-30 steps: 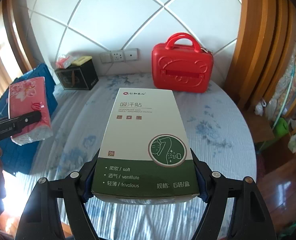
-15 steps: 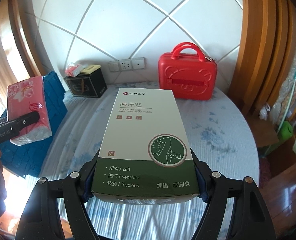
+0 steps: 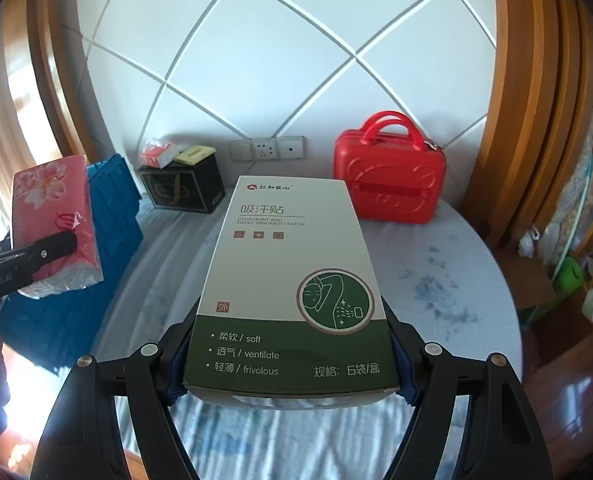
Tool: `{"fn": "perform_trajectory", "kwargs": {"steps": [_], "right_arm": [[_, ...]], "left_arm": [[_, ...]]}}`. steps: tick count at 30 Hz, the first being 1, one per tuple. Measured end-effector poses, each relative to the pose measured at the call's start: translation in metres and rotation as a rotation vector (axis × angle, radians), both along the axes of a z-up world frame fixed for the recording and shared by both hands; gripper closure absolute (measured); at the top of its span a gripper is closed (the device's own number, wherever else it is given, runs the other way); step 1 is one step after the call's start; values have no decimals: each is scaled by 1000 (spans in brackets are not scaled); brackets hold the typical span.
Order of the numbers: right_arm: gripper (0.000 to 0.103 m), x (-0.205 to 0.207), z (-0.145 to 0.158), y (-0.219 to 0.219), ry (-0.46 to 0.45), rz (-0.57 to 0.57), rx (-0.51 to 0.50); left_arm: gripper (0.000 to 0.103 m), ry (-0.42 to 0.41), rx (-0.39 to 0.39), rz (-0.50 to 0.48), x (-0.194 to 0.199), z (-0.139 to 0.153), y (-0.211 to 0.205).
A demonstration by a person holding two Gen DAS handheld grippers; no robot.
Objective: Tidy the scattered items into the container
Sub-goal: 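Lift and carry the tissue box and patch box with both tools over the crate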
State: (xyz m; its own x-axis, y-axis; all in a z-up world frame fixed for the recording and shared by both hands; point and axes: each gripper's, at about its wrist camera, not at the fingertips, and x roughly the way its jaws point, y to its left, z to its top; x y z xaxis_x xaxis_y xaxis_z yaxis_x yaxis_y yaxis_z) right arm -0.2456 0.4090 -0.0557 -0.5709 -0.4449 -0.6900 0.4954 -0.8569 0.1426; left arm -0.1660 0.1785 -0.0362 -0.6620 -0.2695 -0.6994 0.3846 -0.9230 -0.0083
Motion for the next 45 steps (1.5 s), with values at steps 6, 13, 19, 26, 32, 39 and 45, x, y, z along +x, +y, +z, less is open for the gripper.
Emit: {"fn": "perform_trajectory", "kwargs": {"steps": [6,13,19,26,32,39,45], "right_arm": [[26,27,8,-49,1,-33,-5],[26,55,13,-110,-3,-60,2],[26,73,21,-159,12,-59,4],[26,89,26,-201,18,-40,9],[26,98,28,-239,2,-2,0],[26,110,39,-292,14,69,8],[26,119,52,-334,29,120,12]], "left_arm": [[28,7,7,-59,21,9,-49],[28,34,19,-87,40,20,-111],[28,45,33,-91,59,21,-160],[28,50,37,-77,78,25,-204],[28,61,24,-32,98,27,-243],[28,75,39,46,123,29,-295],[28,76,32,90,137,33,-335]]}}
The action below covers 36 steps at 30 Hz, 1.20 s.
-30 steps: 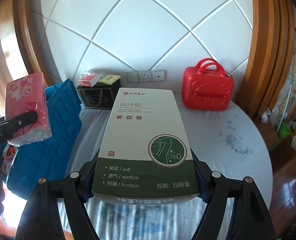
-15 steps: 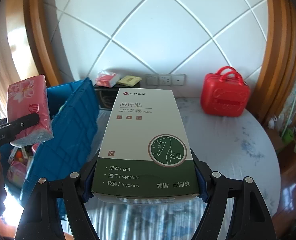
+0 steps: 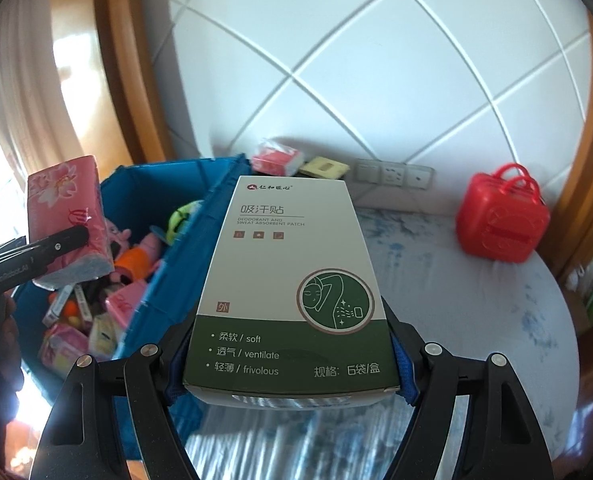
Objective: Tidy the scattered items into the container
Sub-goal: 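Lift and carry the tissue box and patch box with both tools over the crate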
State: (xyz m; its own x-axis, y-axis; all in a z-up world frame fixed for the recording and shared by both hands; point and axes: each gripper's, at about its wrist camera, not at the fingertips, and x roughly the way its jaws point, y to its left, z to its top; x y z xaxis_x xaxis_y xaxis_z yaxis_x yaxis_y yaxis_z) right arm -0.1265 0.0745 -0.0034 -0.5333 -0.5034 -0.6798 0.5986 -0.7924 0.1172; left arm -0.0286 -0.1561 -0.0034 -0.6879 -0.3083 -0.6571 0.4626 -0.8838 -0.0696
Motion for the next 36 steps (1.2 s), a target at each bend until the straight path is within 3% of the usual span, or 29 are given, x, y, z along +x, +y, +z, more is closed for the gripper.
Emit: {"fn": "perform_trajectory", "kwargs": {"steps": [18,36], "right_arm": [[26,19,20,-122,22,195,1],[26,28,22,-226,2,364,11]], "left_arm": [[28,-8,1,130,48,-1,-79],[28,-41,21,230,75,-15,-113]]}}
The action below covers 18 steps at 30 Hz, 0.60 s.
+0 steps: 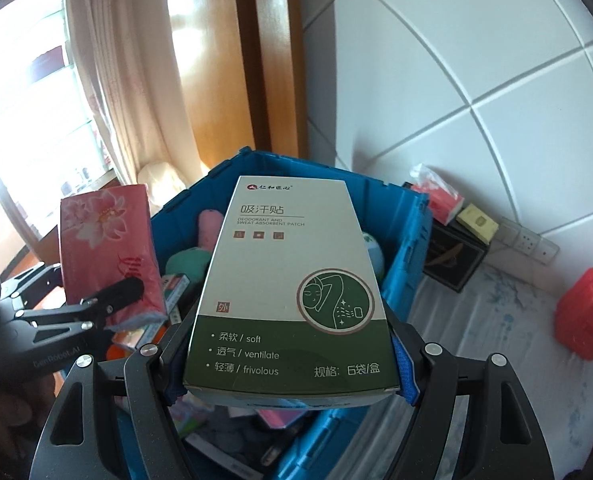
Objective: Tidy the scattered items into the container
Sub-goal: 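Lift and carry the tissue box and patch box with both tools over the crate, then open both tools to drop the tissue box and patch box into the crate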
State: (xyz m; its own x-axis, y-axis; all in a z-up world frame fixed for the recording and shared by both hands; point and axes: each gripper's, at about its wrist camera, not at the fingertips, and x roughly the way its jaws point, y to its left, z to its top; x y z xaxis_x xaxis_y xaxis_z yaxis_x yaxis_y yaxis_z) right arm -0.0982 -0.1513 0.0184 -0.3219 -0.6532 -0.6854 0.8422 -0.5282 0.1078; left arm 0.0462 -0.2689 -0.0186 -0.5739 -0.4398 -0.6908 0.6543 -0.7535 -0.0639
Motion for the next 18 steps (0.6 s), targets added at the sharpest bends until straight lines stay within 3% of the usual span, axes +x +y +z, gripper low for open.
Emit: {"fn": "perform_trajectory", "kwargs": {"steps": [18], "right_arm": [[26,3,14,-30,22,47,-16]], "left_arm": [[28,-3,-19,48,4,4,-16]]}}
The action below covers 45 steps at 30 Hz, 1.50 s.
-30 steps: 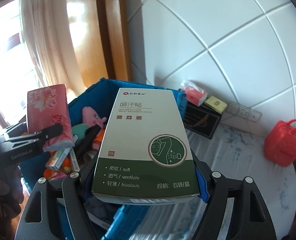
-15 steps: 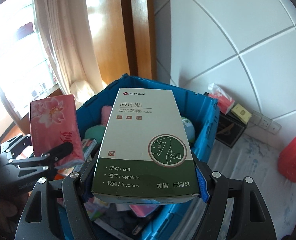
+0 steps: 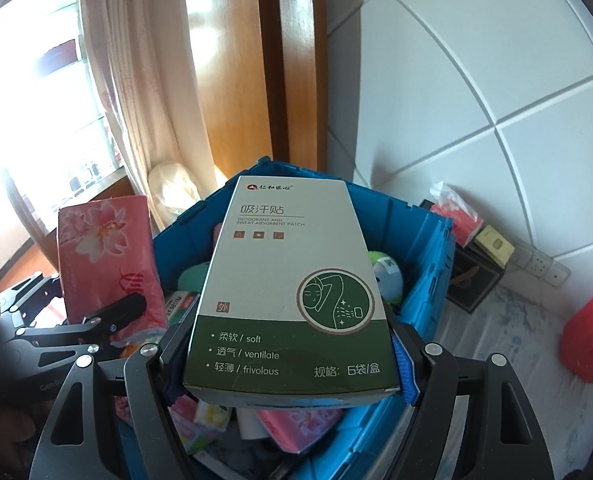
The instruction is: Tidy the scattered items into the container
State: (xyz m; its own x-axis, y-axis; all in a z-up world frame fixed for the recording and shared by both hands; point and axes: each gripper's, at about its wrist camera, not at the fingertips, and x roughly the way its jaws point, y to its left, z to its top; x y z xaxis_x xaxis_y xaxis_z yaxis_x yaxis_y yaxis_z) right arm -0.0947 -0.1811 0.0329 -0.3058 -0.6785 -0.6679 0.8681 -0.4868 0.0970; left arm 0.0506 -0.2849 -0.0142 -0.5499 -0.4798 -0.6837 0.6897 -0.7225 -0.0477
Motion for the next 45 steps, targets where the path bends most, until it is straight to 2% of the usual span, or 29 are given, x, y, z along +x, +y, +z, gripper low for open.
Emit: {"fn": "perform_trajectory", "kwargs": {"steps": [2,3,4,5,15,27,33,45], "right_arm": [[25,-2,3,-1,-12,7,-26],[22,-3,5,-1,-20,13,-45],[3,-4,8,-2,-21,17,-54],[1,-4,10,-1,-16,18,-65],[0,-2,13,17,-14,13,-77],[0,3,16,65,-19,-56,-91],[0,4,14,108,-24,-110,-98],[0,-4,-16,241,-76,-301,-81]], "left_arm": [[25,3,15,15,2,-1,-3],[17,-4,20,29,3,-1,-6],[2,-29,21,39,1,-4,-9],[0,-49,14,45,0,-5,-10],[0,-61,24,47,1,-5,-6],[0,-73,19,23,-8,-3,18],[0,-77,-2,13,-14,2,51],[0,-97,-45,-86,-40,22,152]]}}
